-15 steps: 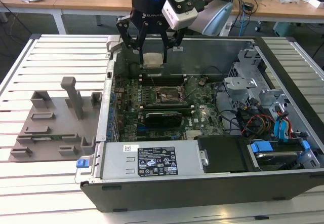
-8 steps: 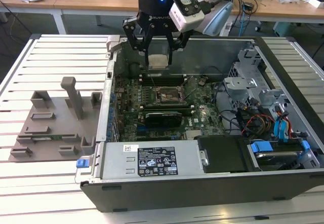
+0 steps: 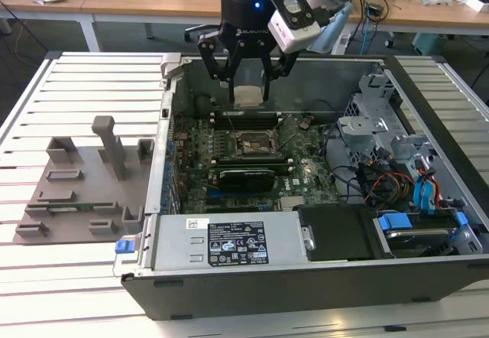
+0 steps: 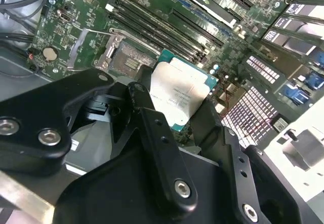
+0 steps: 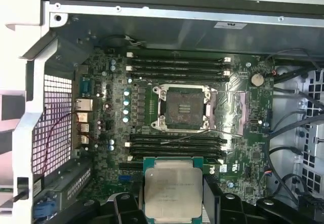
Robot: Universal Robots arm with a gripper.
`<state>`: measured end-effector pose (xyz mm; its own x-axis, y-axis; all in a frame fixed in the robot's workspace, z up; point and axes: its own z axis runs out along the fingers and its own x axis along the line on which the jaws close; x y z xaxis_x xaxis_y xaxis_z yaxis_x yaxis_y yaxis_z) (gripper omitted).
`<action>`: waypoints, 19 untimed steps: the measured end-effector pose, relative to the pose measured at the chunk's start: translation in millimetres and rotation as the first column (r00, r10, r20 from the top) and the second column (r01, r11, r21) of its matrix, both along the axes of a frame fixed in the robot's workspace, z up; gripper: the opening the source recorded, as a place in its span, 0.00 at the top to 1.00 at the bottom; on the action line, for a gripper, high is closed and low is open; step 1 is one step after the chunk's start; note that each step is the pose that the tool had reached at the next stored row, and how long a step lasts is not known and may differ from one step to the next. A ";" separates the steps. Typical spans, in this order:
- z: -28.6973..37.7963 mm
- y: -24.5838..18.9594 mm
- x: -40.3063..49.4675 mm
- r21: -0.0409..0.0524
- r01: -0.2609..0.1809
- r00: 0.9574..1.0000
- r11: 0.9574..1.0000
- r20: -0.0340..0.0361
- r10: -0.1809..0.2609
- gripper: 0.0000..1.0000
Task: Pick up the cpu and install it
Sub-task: 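Pick up the cpu and move it towards the insertion slot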
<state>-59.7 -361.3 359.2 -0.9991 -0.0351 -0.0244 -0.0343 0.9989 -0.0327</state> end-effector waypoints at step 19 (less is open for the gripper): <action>-24.8 28.7 14.2 -0.022 0.000 1.000 1.000 0.000 0.000 0.45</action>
<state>-45.5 -332.6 334.5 -0.9991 -0.0360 -0.0236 -0.0347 0.9979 -0.0550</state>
